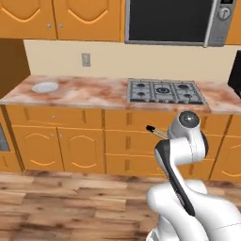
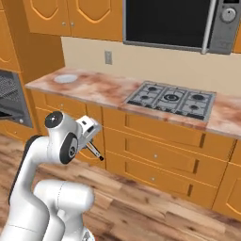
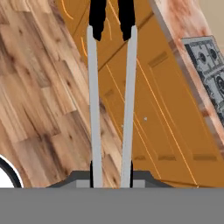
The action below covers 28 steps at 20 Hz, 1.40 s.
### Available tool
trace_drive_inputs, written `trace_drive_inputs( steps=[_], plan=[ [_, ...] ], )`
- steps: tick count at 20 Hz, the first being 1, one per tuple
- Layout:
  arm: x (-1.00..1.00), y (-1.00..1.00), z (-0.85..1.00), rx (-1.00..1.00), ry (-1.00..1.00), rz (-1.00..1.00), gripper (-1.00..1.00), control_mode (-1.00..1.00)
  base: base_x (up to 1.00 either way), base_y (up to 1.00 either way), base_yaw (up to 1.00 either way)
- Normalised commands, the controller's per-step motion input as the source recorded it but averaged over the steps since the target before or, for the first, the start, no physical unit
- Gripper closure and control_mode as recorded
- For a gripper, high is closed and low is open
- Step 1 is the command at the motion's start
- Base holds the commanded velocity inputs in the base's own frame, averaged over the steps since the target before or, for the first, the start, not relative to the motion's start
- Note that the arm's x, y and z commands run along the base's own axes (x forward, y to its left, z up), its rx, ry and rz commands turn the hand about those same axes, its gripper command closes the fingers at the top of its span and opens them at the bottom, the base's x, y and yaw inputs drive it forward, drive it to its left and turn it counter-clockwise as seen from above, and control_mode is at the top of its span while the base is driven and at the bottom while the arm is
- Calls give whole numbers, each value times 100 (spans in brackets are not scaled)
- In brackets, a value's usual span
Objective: Pick up the tongs from the counter and place them near the plate next to the oven.
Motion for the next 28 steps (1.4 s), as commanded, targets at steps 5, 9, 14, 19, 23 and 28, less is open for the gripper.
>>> trace_drive_inputs(
  steps=[5,9,14,19,23,28],
  plan=[
    [0,0,0,0,0,0,100,100,100,100,-29],
    [0,0,0,0,0,0,100,100,100,100,-28],
    [0,0,0,0,0,0,100,100,99,100,-28],
    [0,0,0,0,0,0,100,100,94,89,-26],
    [0,0,0,0,0,0,100,100,89,77,-23],
    [0,0,0,0,0,0,100,100,67,65,-18]
  ],
)
